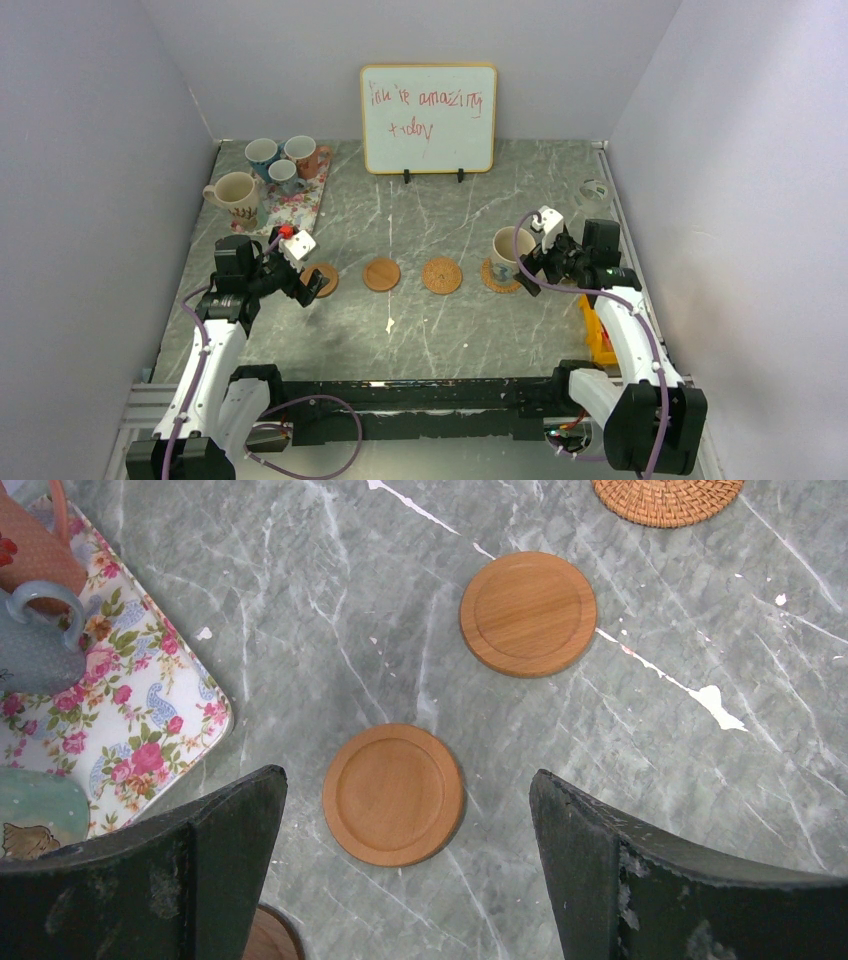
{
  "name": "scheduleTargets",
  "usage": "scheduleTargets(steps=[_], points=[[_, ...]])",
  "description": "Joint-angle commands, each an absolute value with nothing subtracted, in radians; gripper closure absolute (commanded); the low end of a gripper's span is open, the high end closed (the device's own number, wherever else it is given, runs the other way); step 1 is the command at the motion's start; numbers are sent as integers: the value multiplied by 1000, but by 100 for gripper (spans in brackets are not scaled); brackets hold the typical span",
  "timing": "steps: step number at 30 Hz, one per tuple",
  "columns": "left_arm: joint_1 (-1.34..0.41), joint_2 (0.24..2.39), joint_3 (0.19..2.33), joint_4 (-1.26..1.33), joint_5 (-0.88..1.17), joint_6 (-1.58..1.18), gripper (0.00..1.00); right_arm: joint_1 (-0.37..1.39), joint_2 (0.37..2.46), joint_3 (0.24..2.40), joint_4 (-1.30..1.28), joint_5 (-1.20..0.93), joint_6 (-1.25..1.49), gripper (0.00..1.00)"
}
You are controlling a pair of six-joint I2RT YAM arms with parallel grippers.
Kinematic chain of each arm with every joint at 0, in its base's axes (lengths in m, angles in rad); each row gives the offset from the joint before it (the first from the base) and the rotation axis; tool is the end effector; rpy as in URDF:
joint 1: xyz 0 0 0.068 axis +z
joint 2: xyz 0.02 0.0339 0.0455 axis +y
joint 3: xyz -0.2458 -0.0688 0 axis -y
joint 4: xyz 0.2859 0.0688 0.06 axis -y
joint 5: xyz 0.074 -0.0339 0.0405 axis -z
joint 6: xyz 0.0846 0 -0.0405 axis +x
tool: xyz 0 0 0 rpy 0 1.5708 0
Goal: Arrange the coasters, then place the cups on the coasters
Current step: Place the cup on the coaster, then pick up the cup from the tray.
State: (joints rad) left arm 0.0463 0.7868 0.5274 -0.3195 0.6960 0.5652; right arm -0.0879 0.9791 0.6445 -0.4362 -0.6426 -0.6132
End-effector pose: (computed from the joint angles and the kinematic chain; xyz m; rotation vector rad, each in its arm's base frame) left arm 0.2567 -0.0424 0.1962 0.8858 1.8186 -0.3634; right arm 0.2777 0.0264 0.1816 -0.8559 2.0106 0.3622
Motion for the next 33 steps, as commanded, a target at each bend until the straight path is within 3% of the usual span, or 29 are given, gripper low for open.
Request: scheduleTargets(steps=[1, 12, 20, 33], points=[[51, 769, 519, -315, 730, 578, 4, -87, 935, 683, -419, -704, -626, 0], [51, 772, 515, -241, 637, 473, 4, -95, 827, 656, -342, -680, -585, 0], [79, 808, 536, -138, 300, 383, 4, -101, 790, 635, -273, -597, -548, 0], [284, 962, 700, -136, 321, 406, 4, -103, 825, 639, -258, -542, -533, 0]])
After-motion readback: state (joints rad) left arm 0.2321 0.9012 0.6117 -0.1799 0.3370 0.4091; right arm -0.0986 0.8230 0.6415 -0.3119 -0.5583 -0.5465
